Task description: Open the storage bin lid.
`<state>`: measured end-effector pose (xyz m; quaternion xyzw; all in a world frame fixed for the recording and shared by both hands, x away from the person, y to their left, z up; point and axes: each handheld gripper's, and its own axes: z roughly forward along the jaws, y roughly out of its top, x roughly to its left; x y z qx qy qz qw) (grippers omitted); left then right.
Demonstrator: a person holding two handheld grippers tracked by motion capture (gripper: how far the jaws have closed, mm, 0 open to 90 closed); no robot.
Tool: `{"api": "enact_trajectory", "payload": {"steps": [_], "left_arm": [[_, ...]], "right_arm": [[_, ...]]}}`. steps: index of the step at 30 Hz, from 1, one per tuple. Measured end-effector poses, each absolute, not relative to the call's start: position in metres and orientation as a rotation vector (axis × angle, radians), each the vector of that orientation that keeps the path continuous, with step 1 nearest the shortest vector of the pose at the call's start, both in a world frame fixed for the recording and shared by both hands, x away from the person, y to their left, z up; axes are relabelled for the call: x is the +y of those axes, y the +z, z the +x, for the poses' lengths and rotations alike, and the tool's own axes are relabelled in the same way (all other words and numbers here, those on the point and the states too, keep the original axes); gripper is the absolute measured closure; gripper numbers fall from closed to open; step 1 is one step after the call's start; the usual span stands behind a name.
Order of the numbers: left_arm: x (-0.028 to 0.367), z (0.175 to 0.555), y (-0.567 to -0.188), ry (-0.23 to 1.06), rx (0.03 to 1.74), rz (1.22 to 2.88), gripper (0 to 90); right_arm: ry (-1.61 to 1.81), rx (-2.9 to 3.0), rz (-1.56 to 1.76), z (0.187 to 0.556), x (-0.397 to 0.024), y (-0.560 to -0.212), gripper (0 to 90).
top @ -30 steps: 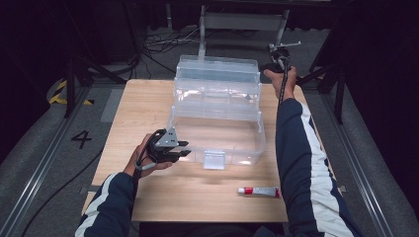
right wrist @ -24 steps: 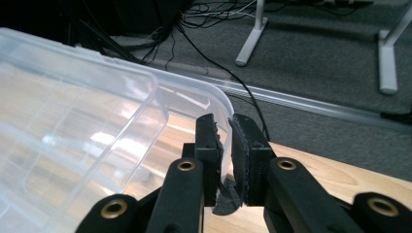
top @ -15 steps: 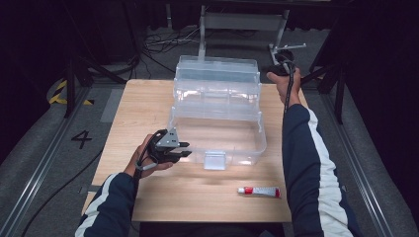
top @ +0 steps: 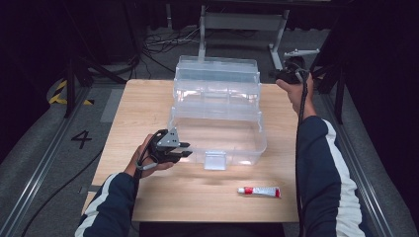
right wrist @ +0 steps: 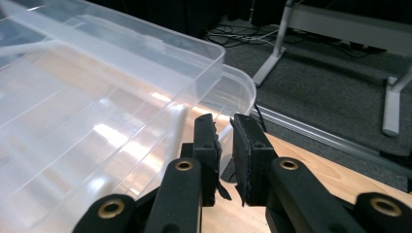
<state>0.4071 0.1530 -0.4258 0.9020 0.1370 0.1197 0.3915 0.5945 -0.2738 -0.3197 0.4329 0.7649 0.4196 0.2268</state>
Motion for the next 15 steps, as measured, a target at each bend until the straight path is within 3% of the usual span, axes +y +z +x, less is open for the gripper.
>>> {"api": "enact_trajectory", "payload": {"steps": [15], "left_arm": [[0.152, 0.406, -0.426, 0.307, 0.359, 2.285, 68.4]], "right_arm": [[1.161, 2.167, 1.040, 0.542, -0.279, -0.312, 80.2]]}}
